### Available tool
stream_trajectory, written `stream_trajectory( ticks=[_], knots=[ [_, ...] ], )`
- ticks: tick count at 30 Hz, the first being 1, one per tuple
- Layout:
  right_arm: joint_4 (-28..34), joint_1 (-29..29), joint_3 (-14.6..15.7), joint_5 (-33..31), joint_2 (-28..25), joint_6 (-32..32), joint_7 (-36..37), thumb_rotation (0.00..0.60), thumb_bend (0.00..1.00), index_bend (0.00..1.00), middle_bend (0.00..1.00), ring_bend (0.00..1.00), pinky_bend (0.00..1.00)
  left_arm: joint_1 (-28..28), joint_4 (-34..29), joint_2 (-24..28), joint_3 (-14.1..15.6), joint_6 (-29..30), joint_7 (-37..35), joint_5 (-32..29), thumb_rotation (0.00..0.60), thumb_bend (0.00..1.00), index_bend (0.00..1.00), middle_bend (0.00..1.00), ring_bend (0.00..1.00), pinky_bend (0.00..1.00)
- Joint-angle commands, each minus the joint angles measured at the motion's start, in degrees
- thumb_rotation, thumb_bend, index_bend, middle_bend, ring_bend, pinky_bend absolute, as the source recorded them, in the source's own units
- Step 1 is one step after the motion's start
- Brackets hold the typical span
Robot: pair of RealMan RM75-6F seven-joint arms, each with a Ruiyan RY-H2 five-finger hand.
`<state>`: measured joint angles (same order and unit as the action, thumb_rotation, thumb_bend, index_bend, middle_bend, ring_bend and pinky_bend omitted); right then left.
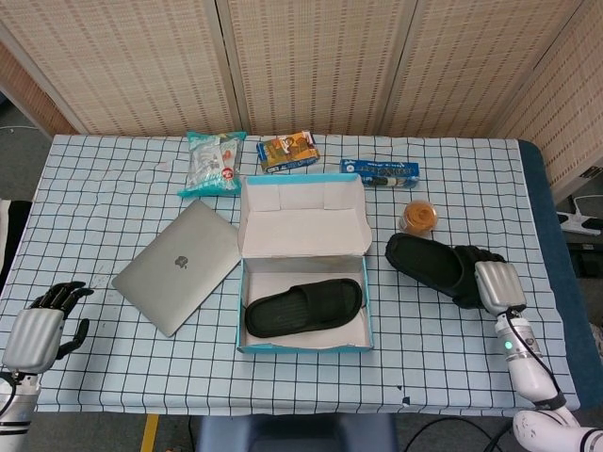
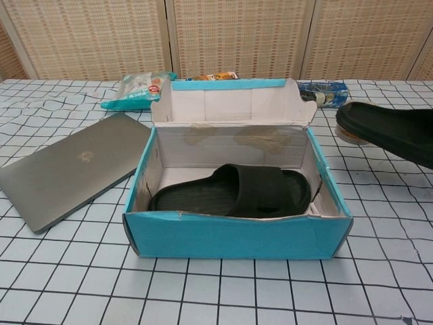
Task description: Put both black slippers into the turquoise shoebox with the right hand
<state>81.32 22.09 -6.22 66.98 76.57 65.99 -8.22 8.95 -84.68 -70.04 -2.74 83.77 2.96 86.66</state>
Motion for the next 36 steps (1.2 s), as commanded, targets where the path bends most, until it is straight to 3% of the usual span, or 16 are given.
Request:
stream_trajectory(
  ticks=[1, 6, 14, 18, 23, 27, 36],
  knots=[
    [8.6, -2.6, -1.8, 4.8, -0.6, 11.8, -6.8, 0.600, 0.05, 0.55, 0.55, 0.38, 0.40, 0.0, 0.0, 0.0, 0.0, 0.1, 0.1, 0.2, 0.600, 0.45, 0.28, 0.20, 0.18, 0.37],
    [15.0, -1.4, -2.0, 14.9, 1.4, 17.5, -9.0, 0.600, 0.05, 0.56, 0.56, 0.39, 0.41, 0.0, 0.0, 0.0, 0.0, 0.1, -0.1, 0.1, 0.600, 0.45, 0.28, 0.20, 0.18, 0.37],
    [13.5, 4.9, -3.2, 23.9, 12.1, 16.2, -20.1, 0.600, 0.11, 0.60, 0.59, 0.42, 0.45, 0.1, 0.1, 0.2, 0.1, -0.1, -0.9, 0.2, 0.600, 0.45, 0.28, 0.20, 0.18, 0.37],
    [6.1, 8.1, -3.8, 27.8, 20.0, 16.2, -23.9, 0.600, 0.16, 0.62, 0.61, 0.43, 0.46, 0.0, 0.1, 0.3, 0.0, 0.3, -1.4, 0.4, 0.600, 0.46, 0.28, 0.20, 0.18, 0.37],
    [-6.3, 11.0, -3.8, 31.6, 28.6, 17.5, -22.6, 0.600, 0.21, 0.64, 0.62, 0.45, 0.47, -0.1, -0.1, 0.6, 0.0, 0.4, -2.4, 0.4, 0.600, 0.46, 0.28, 0.20, 0.18, 0.37],
    [-19.2, 13.3, -3.8, 34.2, 34.5, 19.7, -19.8, 0.600, 0.21, 0.64, 0.62, 0.45, 0.47, -0.1, 0.0, 0.7, 0.1, 0.4, -2.9, 0.6, 0.600, 0.46, 0.28, 0.20, 0.18, 0.37],
    [-39.8, 15.3, -2.6, 33.1, 42.9, 19.6, -8.7, 0.600, 0.21, 0.65, 0.63, 0.45, 0.47, -0.2, -0.3, 1.1, -0.3, 0.7, -4.4, 0.1, 0.600, 0.45, 0.28, 0.21, 0.18, 0.37]
  ],
)
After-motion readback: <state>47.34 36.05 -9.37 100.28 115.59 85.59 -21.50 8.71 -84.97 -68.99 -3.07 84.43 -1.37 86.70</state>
